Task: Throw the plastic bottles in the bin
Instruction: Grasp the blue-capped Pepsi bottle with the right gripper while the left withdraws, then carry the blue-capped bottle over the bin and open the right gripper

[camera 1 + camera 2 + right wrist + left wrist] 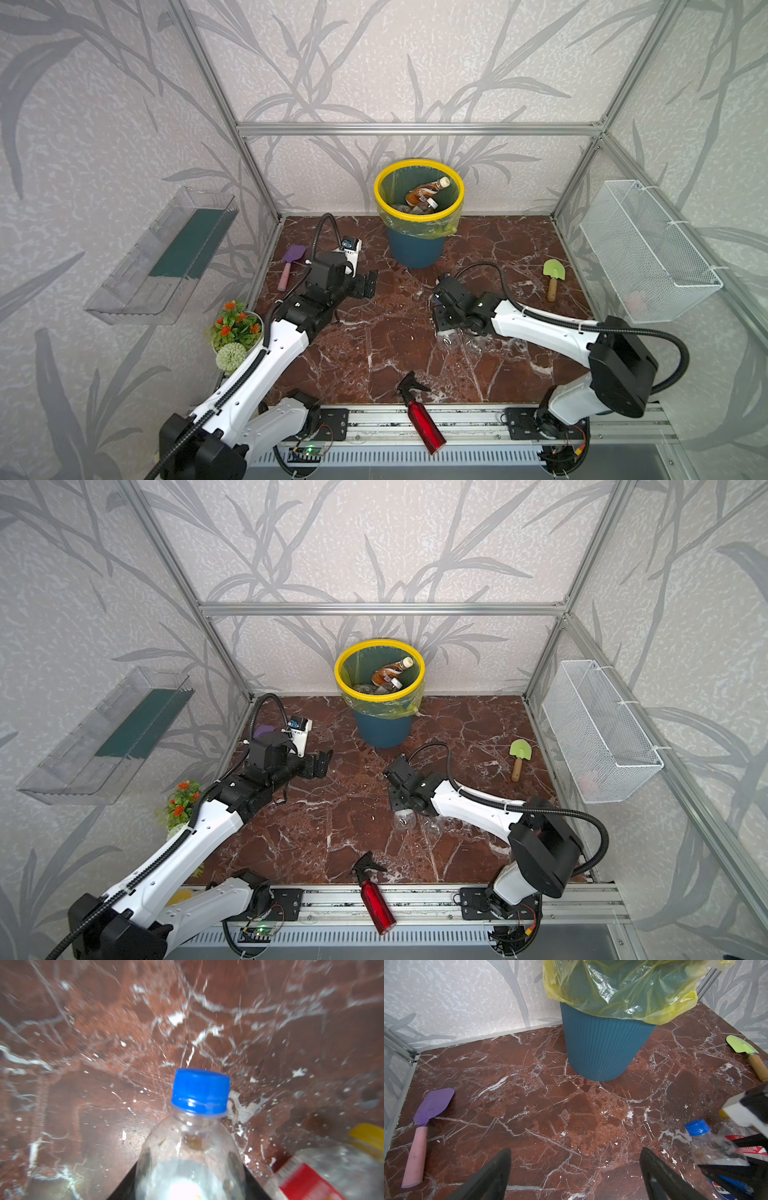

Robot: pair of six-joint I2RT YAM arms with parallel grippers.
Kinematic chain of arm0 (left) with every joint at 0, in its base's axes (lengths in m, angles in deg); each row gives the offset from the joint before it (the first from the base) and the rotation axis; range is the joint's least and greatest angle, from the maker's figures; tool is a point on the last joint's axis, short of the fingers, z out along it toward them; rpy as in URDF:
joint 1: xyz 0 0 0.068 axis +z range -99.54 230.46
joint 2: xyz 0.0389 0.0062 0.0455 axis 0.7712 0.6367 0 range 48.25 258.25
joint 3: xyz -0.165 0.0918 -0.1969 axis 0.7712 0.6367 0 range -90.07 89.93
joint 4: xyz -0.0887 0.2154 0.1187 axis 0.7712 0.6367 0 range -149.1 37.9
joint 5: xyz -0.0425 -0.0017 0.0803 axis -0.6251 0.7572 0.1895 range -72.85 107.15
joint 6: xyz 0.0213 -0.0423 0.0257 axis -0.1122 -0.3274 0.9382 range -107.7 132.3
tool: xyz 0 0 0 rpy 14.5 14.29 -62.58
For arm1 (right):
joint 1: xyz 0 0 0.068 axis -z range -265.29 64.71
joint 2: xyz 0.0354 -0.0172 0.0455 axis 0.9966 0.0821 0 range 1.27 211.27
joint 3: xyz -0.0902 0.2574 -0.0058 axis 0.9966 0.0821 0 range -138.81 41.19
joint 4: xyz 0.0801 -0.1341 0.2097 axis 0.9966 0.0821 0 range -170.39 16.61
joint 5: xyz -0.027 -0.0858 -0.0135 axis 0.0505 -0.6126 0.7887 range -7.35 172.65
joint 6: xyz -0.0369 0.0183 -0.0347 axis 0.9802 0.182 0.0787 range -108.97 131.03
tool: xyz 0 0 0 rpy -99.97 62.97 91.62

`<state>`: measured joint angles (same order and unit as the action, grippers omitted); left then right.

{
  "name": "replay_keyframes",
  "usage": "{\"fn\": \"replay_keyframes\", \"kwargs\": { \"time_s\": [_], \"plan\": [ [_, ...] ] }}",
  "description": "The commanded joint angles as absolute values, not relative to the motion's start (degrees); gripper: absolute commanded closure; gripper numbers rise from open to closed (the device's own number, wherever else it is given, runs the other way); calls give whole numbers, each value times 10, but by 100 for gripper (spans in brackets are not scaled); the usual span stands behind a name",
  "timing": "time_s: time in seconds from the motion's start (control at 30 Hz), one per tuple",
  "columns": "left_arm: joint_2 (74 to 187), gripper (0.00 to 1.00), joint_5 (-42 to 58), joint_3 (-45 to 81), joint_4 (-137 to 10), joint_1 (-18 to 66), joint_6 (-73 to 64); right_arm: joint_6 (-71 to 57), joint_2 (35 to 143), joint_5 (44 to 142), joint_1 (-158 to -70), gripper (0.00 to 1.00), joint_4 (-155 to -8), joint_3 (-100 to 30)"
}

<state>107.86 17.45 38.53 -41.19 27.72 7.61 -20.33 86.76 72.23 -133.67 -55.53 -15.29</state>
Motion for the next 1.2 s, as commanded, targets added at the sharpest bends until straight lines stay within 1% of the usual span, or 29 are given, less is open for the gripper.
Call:
{"fn": "replay_keyframes", "kwargs": {
  "time_s": [0.0, 0.13, 0.3, 0.43, 0.6, 0.7, 0.77, 0.87, 0.97, 1.0, 1.03, 1.07, 1.1, 1.13, 1.17],
  "plan": [
    [1080, 5, 172, 375, -416, 279, 78, -169, 789, 678, -1337, 48, -591, -145],
    [1084, 5, 166, 373, -418, 279, 77, -111, 673, 626, -1335, 47, -677, -82],
    [1083, 6, 154, 374, -423, 279, 78, -10, 576, 569, -1334, 47, -653, -107],
    [1079, 6, 147, 377, -429, 279, 79, 68, 504, 543, -1334, 47, -698, -109],
    [1066, 7, 148, 387, -443, 279, 84, 109, 460, 534, -1334, 46, -756, -96],
    [1066, 7, 146, 384, -445, 279, 84, 118, 460, 585, -1334, 47, -835, -109],
    [1067, 7, 140, 383, -449, 279, 85, 146, 497, 639, -1333, 45, -885, -153],
    [1064, 7, 127, 381, -448, 279, 89, 191, 622, 688, -1329, 43, -904, -300],
    [1056, 8, 131, 384, -446, 280, 90, 152, 796, 795, -1271, 43, -856, -514],
    [1052, 8, 133, 386, -446, 279, 89, 126, 864, 820, -1253, 42, -812, -600],
    [1049, 8, 133, 385, -444, 279, 90, 111, 922, 812, -1243, 40, -739, -706],
    [1046, 8, 133, 385, -443, 280, 92, 105, 970, 794, -1240, 35, -695, -767],
    [1043, 8, 134, 385, -441, 279, 94, 108, 1003, 789, -1236, 21, -669, -804],
    [1039, 8, 137, 385, -439, 279, 97, 109, 1028, 777, -1233, 10, -648, -827],
    [1036, 8, 141, 385, -437, 279, 97, 111, 1038, 766, -1231, 4, -633, -835]
  ]
}}
